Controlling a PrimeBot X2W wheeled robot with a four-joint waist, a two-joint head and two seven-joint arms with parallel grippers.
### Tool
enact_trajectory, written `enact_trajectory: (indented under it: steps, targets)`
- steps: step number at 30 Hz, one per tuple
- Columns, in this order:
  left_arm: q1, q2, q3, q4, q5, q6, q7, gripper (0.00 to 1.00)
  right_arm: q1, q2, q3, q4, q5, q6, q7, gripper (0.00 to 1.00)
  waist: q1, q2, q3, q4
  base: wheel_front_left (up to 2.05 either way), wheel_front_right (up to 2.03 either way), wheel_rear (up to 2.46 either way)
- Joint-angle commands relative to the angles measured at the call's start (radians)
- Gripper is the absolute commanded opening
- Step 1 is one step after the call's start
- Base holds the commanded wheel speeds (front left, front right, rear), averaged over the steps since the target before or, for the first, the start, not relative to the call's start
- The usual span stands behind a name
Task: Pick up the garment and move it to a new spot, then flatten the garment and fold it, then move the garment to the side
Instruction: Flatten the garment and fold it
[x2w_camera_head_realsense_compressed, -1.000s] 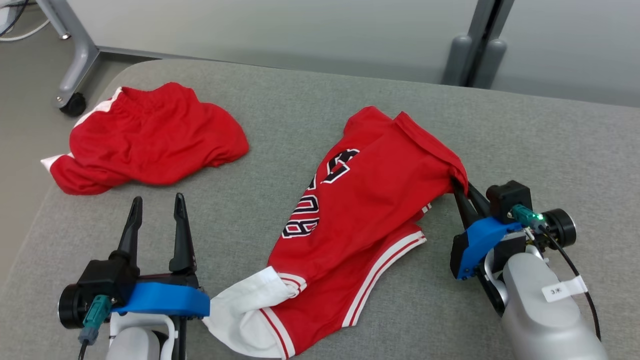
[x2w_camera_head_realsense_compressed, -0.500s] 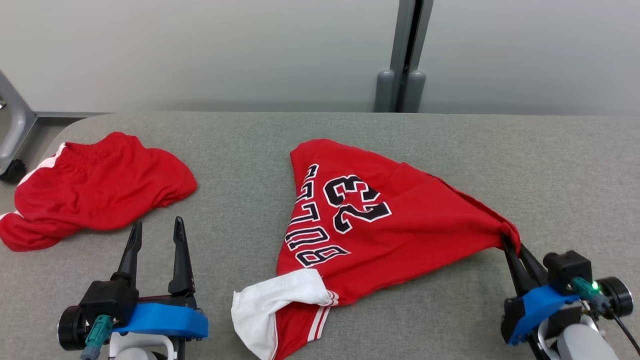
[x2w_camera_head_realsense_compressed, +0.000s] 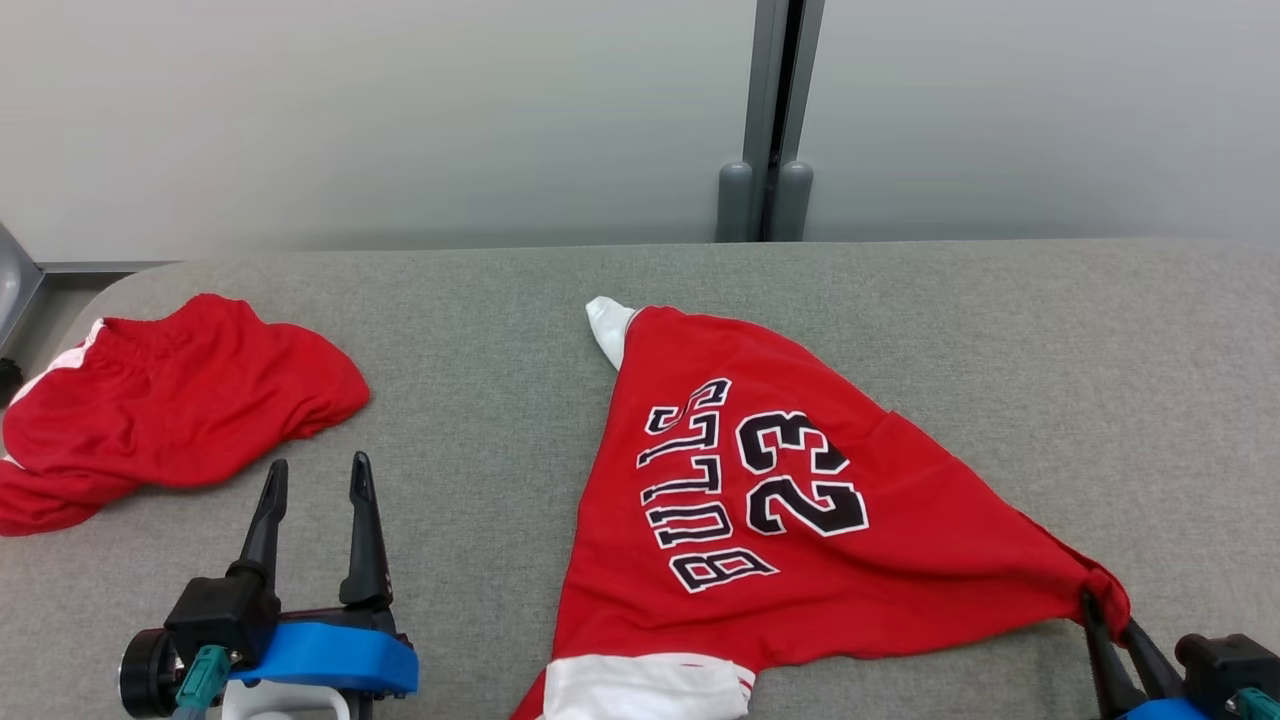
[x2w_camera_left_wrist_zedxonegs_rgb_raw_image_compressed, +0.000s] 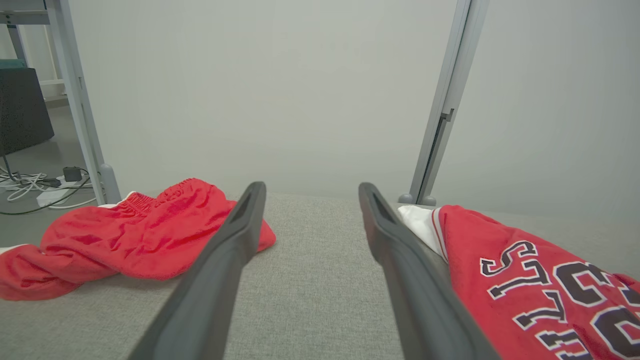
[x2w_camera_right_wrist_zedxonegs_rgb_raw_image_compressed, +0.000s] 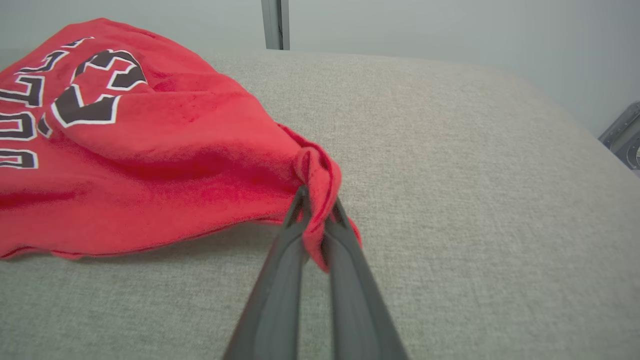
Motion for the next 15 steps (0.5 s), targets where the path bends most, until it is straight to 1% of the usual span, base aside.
enact_trajectory:
  steps: [1,9,15]
  targets:
    - [0.009,-0.001,0.002,-0.001,0.002,-0.006,-0.003,1.0,0.013,0.013,0.0,-0.031,0.0,0.0,0.002,1.0,0.0001,-0.0001,-0.002,-0.001,0.0,0.0,0.0]
    - [0.011,0.005,0.001,0.003,0.007,-0.007,-0.003,1.0,-0.02,0.07,-0.01,-0.182,-0.04,0.0,-0.04,1.0,0.0001,-0.0001,-0.013,0.005,0.0,0.0,0.0]
    - [0.008,0.008,0.004,-0.002,0.011,-0.005,-0.003,1.0,-0.065,0.108,0.035,-0.27,-0.051,0.0,-0.072,1.0,0.0001,-0.0001,-0.009,0.013,0.0,0.0,0.0]
